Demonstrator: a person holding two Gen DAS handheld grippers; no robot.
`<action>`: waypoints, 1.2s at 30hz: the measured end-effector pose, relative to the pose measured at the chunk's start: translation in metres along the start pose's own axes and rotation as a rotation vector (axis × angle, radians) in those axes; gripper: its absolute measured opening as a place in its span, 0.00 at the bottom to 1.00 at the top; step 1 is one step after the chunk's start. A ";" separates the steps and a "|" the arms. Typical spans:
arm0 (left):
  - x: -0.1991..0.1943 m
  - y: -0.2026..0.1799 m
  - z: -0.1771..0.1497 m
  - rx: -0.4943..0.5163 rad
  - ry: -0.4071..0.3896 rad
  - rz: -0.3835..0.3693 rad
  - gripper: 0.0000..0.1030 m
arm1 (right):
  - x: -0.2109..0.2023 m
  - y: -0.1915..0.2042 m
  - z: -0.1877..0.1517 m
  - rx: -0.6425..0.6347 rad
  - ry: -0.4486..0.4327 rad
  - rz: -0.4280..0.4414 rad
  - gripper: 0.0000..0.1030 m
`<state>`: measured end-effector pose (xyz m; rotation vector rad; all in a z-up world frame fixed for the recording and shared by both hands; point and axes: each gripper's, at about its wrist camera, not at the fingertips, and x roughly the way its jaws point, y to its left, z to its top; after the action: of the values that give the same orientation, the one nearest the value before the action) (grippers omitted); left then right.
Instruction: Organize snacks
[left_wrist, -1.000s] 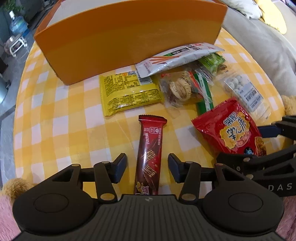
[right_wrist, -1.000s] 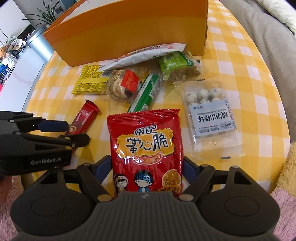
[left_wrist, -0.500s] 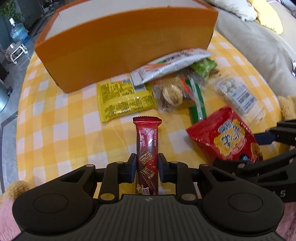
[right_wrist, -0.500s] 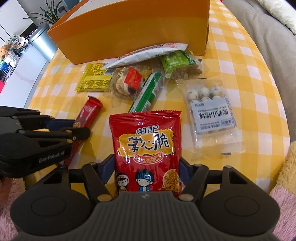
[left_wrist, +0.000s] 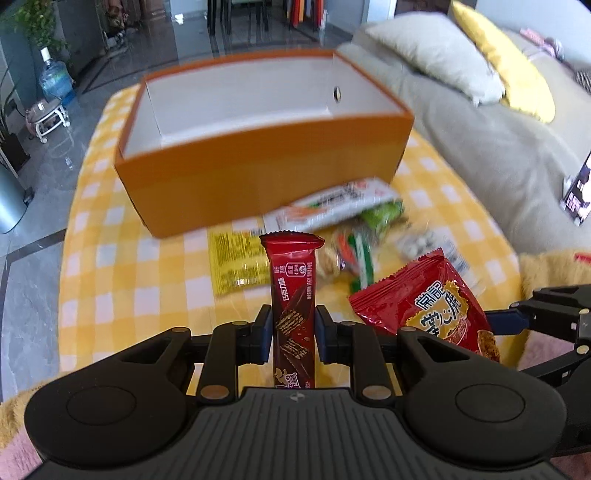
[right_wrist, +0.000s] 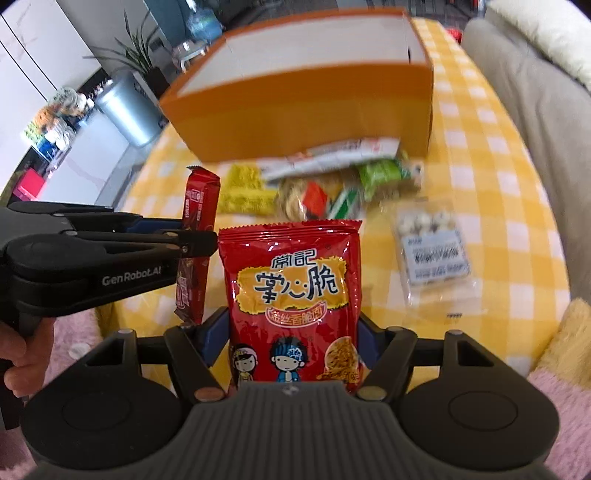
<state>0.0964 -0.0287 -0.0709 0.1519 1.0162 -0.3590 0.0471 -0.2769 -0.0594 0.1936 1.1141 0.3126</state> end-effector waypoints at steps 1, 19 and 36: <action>-0.005 0.001 0.003 -0.010 -0.013 -0.004 0.24 | -0.005 0.000 0.002 -0.001 -0.014 -0.001 0.65; -0.058 0.011 0.078 -0.014 -0.241 0.018 0.25 | -0.081 -0.005 0.086 -0.004 -0.276 -0.060 0.65; -0.032 0.028 0.145 0.030 -0.258 0.066 0.25 | -0.052 0.012 0.194 -0.099 -0.351 -0.129 0.65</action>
<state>0.2076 -0.0378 0.0309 0.1616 0.7499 -0.3249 0.1997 -0.2833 0.0724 0.0834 0.7580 0.2079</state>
